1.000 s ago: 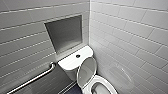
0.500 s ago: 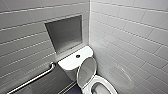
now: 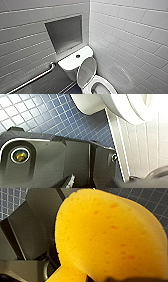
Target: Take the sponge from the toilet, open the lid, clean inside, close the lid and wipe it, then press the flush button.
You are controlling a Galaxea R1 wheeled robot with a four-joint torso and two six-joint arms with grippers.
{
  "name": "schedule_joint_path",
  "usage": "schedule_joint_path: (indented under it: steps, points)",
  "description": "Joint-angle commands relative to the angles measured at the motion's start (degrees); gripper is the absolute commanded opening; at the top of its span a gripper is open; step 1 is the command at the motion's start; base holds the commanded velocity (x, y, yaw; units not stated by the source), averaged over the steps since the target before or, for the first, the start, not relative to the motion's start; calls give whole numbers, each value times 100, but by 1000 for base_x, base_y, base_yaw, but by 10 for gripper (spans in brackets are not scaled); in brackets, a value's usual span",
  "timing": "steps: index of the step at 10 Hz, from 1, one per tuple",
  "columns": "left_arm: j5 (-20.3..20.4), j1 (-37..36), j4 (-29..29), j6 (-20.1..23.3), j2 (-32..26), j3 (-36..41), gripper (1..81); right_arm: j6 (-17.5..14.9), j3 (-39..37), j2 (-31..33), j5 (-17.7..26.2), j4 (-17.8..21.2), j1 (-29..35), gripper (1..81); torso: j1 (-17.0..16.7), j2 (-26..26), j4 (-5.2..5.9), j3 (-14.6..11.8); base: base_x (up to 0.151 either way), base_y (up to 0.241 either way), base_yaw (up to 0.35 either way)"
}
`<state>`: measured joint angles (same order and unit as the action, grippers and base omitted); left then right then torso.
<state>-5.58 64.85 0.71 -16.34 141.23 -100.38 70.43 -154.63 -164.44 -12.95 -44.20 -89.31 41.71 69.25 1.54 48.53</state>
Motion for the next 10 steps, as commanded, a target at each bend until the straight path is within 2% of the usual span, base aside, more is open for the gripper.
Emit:
schedule_joint_path:
  steps: [1, 2, 3, 5, 6, 7, 9, 10]
  points:
    - [-329, -986, -817, 25, -647, 711, 811, -1905, -181, -21, 539, 1692, -198, 10, 0, 0, 0, 0, 0, 0, 0]
    - [-329, -1224, -967, 25, -709, 783, 811, -2683, -137, -21, 539, 2451, -180, 10, 0, 0, 0, 0, 0, 0, 0]
    - [-338, -1433, -1132, 16, -701, 817, 811, -3621, -50, 5, 539, 3216, -136, 10, 0, 0, 0, 0, 0, 0, 0]
    - [-338, -1812, -1510, -1, -631, 792, 811, -4998, 239, 145, 565, 4398, -57, 10, 0, -2, 0, 0, 0, 0, 0]
    - [-329, -2050, -1758, -1, -578, 730, 811, -5539, 548, 321, 574, 4842, -31, 10, 0, -2, 0, 0, 0, 0, 0]
    - [-321, -2270, -2022, -10, -534, 633, 811, -5917, 988, 559, 609, 5159, -22, 10, 0, -2, 0, 0, 0, 0, 0]
    - [-250, -2630, -2529, -27, -525, 547, 811, -5918, 1689, 952, 609, 5203, -39, 10, 0, -5, 0, 0, 0, 0, 0]
    - [-241, -2771, -2723, -28, -508, 450, 811, -5935, 1805, 1024, 609, 5141, -48, 10, 0, -5, 0, 0, 0, 0, 0]
